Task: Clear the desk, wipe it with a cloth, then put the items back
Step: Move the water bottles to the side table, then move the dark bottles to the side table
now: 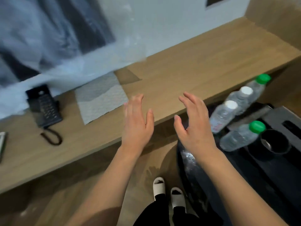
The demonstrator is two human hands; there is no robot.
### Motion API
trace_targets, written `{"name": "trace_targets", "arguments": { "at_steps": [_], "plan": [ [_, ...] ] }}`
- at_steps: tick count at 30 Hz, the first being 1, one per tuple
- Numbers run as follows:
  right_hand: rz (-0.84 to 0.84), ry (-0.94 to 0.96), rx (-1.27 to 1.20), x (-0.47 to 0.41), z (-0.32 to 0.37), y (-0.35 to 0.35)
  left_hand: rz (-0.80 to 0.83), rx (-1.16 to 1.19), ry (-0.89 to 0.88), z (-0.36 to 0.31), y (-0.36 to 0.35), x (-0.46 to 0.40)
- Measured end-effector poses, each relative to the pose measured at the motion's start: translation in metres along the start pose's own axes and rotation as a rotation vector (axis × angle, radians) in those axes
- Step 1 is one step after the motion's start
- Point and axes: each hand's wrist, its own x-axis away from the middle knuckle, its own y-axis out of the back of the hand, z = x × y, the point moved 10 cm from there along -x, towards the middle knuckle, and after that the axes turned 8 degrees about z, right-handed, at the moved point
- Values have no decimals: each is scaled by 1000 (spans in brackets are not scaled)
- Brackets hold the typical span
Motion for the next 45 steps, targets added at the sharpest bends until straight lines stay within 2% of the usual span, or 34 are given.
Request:
{"name": "trace_targets", "arguments": {
  "at_steps": [5, 11, 18, 24, 34, 40, 45],
  "plan": [
    [203, 162, -75, -6, 79, -72, -184, -91, 175, 73, 84, 64],
    [427, 366, -149, 17, 202, -166, -405, -179, 410, 156, 183, 182],
    [645, 594, -207, 97, 371, -273, -635, -224, 696, 236, 297, 358],
    [778, 800, -295, 188, 512, -346, -807, -272, 848, 281, 385, 503],
    [898, 1017, -353, 285, 681, -432, -1008, -349, 1065, 331, 495, 676],
    [969, 1068, -335, 316, 753, -508, -1017, -347, 1163, 394, 536, 732],
    [972, 1088, -348, 317, 829, -584, -1007, -392, 1206, 468, 602, 755]
  ]
}}
